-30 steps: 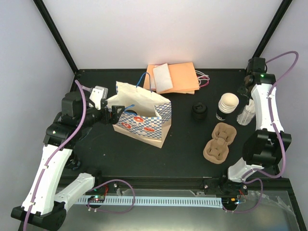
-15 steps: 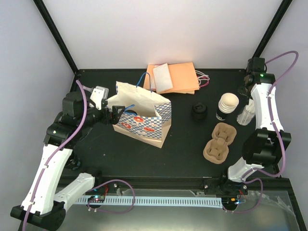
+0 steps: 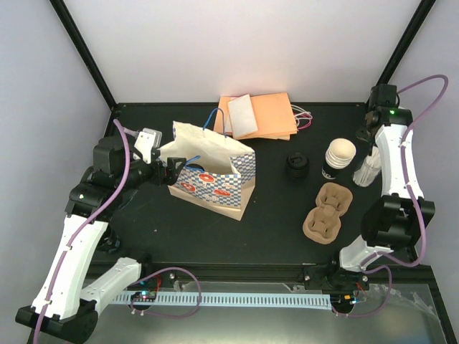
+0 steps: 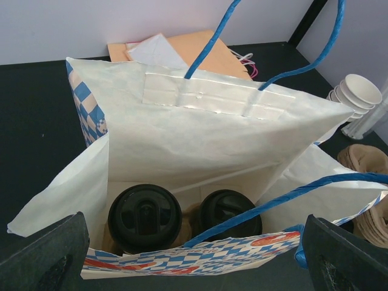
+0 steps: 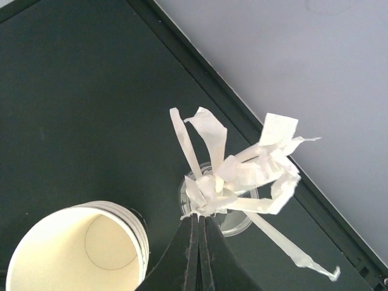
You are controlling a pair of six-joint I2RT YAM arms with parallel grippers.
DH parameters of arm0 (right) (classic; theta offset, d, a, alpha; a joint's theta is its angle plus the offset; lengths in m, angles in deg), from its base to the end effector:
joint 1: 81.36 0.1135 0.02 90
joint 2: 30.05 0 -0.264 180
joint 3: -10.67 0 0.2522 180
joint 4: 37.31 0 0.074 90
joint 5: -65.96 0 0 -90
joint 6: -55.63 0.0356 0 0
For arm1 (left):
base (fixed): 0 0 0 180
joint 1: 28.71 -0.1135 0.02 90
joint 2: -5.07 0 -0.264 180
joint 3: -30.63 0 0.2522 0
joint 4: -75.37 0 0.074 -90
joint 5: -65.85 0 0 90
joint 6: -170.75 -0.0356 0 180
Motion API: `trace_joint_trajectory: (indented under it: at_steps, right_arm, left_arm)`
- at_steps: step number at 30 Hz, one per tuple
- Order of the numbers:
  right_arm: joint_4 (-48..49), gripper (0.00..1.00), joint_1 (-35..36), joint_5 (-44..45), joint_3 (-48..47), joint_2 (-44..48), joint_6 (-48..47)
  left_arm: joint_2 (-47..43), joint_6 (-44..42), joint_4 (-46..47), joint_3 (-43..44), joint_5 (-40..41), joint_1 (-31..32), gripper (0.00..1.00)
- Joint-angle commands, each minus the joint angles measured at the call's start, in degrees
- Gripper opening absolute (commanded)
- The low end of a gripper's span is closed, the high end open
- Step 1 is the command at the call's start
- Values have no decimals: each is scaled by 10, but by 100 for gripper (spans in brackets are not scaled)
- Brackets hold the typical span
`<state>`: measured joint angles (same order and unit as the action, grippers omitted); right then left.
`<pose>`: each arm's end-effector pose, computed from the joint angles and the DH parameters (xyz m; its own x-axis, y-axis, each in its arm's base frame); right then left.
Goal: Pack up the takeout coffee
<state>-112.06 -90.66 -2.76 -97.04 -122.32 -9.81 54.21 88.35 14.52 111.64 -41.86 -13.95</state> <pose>0.3219 -0.0658 0.3523 -0.6333 0.4962 -0.5939 0.6560 0.7514 -0.0717 0.1480 -0.0502 0.3940 -0.5305 0.0095 -0.8476 0.4337 0.8622 -0.2618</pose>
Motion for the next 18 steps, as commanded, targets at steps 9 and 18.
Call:
trace_joint_trajectory:
  at_steps: [9,18]
  right_arm:
    - [-44,1,7,2,-54,68,-16]
    - [-66,1,10,-12,-108,96,-25]
  left_arm:
    - [-4,-7,-4,14,11,5,99]
    - [-3,-7,-7,14,15,5,99]
